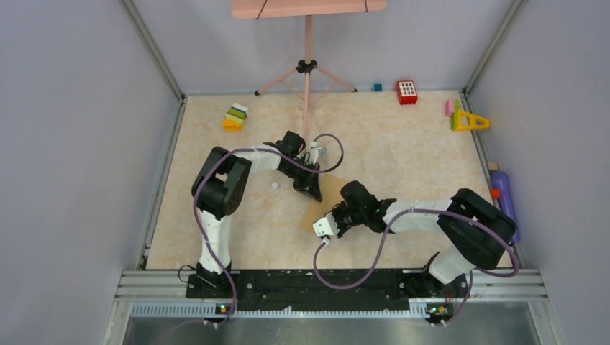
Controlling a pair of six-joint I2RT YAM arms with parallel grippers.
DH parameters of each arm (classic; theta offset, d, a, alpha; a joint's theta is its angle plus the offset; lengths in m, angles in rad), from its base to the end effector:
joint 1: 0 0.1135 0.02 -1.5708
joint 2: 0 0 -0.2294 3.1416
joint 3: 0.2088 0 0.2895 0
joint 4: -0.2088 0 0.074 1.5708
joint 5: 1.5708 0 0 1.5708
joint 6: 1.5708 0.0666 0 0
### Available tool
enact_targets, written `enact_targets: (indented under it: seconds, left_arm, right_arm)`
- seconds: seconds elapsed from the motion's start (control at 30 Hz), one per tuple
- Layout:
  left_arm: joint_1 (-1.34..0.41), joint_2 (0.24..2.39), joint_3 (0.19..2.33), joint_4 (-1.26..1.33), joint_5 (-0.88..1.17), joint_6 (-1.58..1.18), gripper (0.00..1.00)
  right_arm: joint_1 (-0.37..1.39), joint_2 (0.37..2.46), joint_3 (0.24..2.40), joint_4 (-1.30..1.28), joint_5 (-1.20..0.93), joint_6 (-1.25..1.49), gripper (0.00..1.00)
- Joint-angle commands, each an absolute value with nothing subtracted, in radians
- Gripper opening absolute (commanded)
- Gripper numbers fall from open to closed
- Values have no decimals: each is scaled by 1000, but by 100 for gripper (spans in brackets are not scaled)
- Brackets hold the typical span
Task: Place the letter into the envelope and seal it
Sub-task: Seal the envelope flap on the envelope.
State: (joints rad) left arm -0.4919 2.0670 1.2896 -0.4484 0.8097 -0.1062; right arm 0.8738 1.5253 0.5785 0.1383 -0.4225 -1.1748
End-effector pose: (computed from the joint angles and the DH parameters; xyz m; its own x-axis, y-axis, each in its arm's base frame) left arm 0.3419 -0.2379 0.0465 -0.8822 0.3898 -0.2641 0.4506 0.5366 -0.7134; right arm 0.1824 0.2604 0.0504 0.6338 -0.5538 -0.5400 -0.7682 -0.3696 -0.5228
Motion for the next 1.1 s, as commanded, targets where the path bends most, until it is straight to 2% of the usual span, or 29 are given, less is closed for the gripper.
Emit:
enact_targets:
  seconds: [0.0,0.4,1.07]
  left_arm:
    - [-499,2092,1290,-443,697,-75,0]
    - [-498,2090,1290,-443,694,-73,0]
    - [-508,2077,1291,-449,683,-68,0]
  right_arm:
    - [872,1564,595,126,-383,-1119,0]
    - [777,1526,583,167,-386,-1117,0]
    - [734,1620,604,297,-204,-1128,0]
